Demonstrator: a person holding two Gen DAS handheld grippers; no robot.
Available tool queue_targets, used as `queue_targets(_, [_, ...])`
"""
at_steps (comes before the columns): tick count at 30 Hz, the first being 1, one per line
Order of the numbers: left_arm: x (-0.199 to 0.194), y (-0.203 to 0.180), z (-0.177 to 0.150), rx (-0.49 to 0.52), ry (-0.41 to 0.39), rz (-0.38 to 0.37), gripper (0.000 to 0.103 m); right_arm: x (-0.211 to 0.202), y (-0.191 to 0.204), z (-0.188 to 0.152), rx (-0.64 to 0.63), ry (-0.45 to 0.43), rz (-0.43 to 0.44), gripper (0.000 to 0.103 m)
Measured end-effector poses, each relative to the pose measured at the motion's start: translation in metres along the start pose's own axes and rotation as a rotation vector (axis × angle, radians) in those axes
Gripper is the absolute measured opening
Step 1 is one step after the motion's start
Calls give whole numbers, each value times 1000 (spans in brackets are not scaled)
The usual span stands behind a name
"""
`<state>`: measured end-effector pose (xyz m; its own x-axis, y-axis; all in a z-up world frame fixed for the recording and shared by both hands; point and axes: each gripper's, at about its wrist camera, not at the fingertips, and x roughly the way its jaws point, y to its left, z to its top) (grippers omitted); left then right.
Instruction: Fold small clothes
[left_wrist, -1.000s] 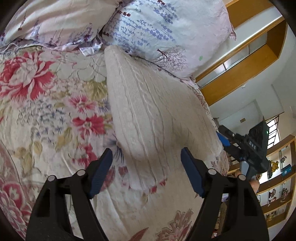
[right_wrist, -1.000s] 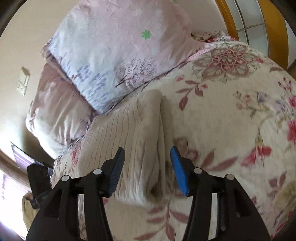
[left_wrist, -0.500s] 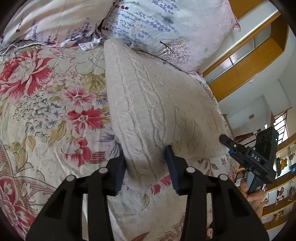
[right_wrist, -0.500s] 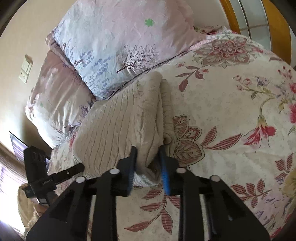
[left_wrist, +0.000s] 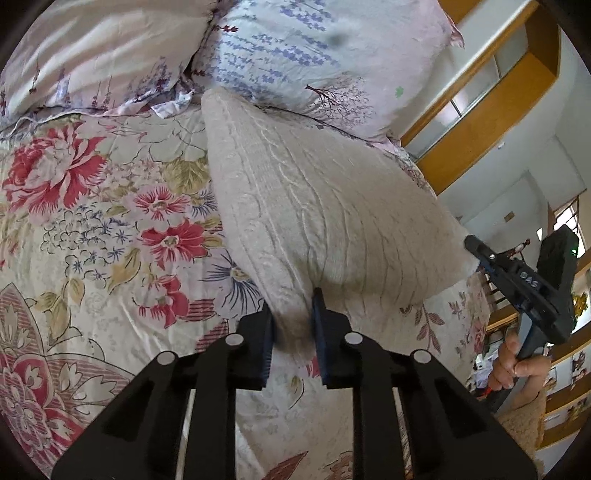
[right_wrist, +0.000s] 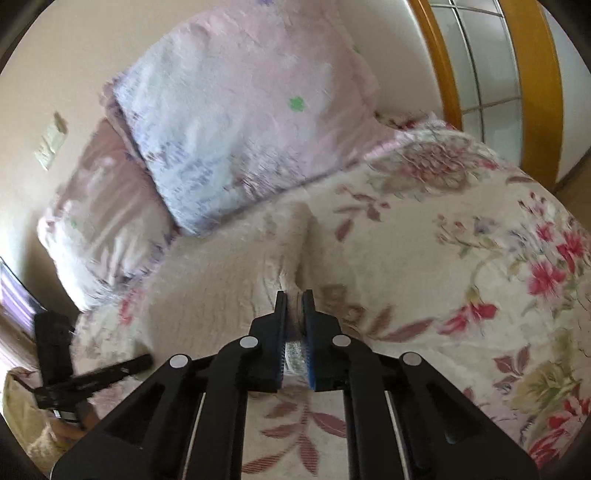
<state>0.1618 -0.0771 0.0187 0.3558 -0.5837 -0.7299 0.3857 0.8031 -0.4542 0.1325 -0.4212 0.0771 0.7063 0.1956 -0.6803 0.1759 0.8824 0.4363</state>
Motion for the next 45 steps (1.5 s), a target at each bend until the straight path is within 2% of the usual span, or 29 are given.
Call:
queue_targets(5, [4,6,-5,0,9,-8,18,31,-23,-21,66,114,-47,9])
queue_targets(9, [2,13,-6,-25,22,-50,23,31,-24,-19,75,137,-35,10])
queue_targets(11, [-2,17,-4,-48,21,-83,28,23,-23,-10,87,138,0,20])
queue_targets(12, [-6,19,-2,-60,14,-96,32,20,-23,-5,100,132,9,35])
queue_targets(13, [-10,22,1,-74,1,-115,42,17,-24,2,119,117,23,53])
queue_targets(14, [-12,25,4,-86,-9,-122,51,16,-26,10,137,101,44,58])
queue_targets(15, [-14,29,10,-105,-21,-125,54,17,-28,17,155,92,67,59])
queue_targets(17, [-13,36,18,-144,-31,-134,57,30,-31,32,193,107,126,59])
queue_targets(19, [-6,43,27,-184,-27,-138,58,49,-32,44,215,133,149,59])
queue_targets(23, [7,47,42,-202,-15,-119,58,83,-29,55,228,194,169,57])
queue_targets(24, [10,47,48,-207,-14,-110,58,91,-26,55,226,206,169,50])
queue_targets(25, [12,48,52,-207,-11,-111,59,99,-22,55,219,222,166,30])
queue_targets(26, [15,47,57,-217,-4,-108,59,103,-20,53,209,231,164,18])
queue_targets(27, [16,47,59,-217,-4,-105,59,104,-16,54,194,220,153,12])
queue_targets(28, [18,46,62,-215,-5,-101,59,101,-14,55,181,198,150,10])
queue_targets(31, [18,45,67,-207,-13,-102,61,75,-5,61,112,74,95,8])
queue_targets(32, [18,44,67,-202,-13,-99,61,75,-7,61,113,70,72,8])
queue_targets(34, [22,43,68,-199,-5,-100,61,85,-14,56,120,115,3,8])
queue_targets(36, [26,42,67,-201,3,-98,63,98,-21,48,137,159,-30,8])
queue_targets(39, [29,42,66,-202,7,-95,65,103,-18,43,107,160,-68,10])
queue_targets(41, [30,42,66,-209,10,-100,65,96,-12,47,79,144,-86,13])
queue_targets(43, [27,44,65,-210,7,-103,65,81,-8,49,72,98,-80,24])
queue_targets(45, [27,44,68,-212,8,-106,65,62,0,50,51,36,-41,30])
